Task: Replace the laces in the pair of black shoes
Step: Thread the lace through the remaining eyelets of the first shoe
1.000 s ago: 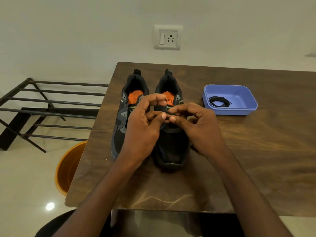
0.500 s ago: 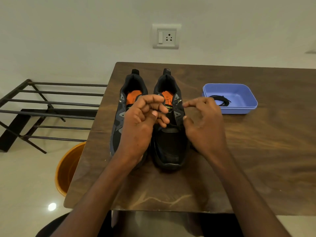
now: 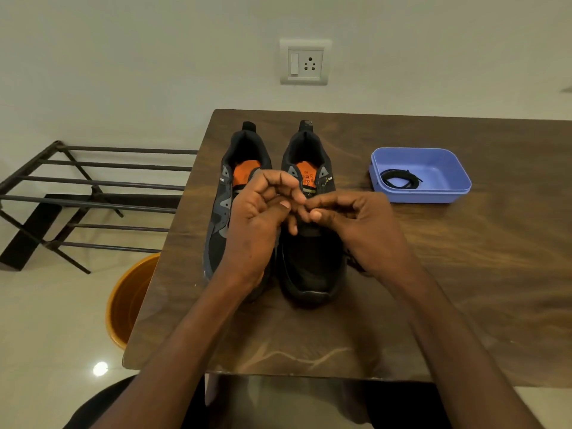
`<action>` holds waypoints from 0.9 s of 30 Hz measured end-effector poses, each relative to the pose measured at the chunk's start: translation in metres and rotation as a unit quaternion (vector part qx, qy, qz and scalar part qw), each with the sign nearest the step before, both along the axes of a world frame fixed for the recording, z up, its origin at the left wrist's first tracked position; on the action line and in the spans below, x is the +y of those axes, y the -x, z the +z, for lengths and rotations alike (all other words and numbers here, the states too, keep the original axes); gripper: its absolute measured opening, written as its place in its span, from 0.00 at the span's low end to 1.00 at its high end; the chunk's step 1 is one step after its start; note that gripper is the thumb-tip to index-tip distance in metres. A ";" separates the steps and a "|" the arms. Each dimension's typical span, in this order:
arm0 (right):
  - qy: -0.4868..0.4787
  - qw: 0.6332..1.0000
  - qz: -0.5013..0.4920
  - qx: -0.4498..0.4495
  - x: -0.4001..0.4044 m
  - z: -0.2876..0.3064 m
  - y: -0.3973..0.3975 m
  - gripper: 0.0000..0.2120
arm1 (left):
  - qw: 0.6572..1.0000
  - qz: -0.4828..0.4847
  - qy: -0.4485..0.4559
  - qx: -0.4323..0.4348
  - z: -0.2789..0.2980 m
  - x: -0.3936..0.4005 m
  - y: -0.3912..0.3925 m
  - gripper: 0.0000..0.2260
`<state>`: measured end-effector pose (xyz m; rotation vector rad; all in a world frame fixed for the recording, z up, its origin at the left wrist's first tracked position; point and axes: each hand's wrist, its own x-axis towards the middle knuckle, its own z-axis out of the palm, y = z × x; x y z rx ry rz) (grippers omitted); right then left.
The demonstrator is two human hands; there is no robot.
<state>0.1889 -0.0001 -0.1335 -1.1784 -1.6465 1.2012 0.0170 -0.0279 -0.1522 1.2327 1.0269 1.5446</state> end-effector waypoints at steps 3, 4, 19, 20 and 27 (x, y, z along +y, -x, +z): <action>-0.033 0.989 -0.069 -0.123 0.004 -0.001 -0.008 0.11 | 0.989 0.079 -0.018 0.123 0.001 0.000 0.007 0.13; -0.037 0.988 -0.083 -0.127 0.005 0.000 -0.009 0.12 | 0.974 0.103 -0.041 0.197 0.003 0.000 0.010 0.13; -0.069 0.976 -0.064 -0.195 0.000 0.002 0.000 0.12 | 0.782 0.017 -0.034 0.621 -0.001 0.007 0.023 0.28; -0.084 0.971 -0.061 -0.217 -0.001 0.003 0.001 0.12 | 0.783 0.025 -0.037 0.620 -0.002 0.008 0.023 0.27; -0.149 0.938 -0.106 -0.293 -0.005 -0.009 0.016 0.06 | 0.817 0.068 -0.030 0.572 -0.004 0.008 0.026 0.19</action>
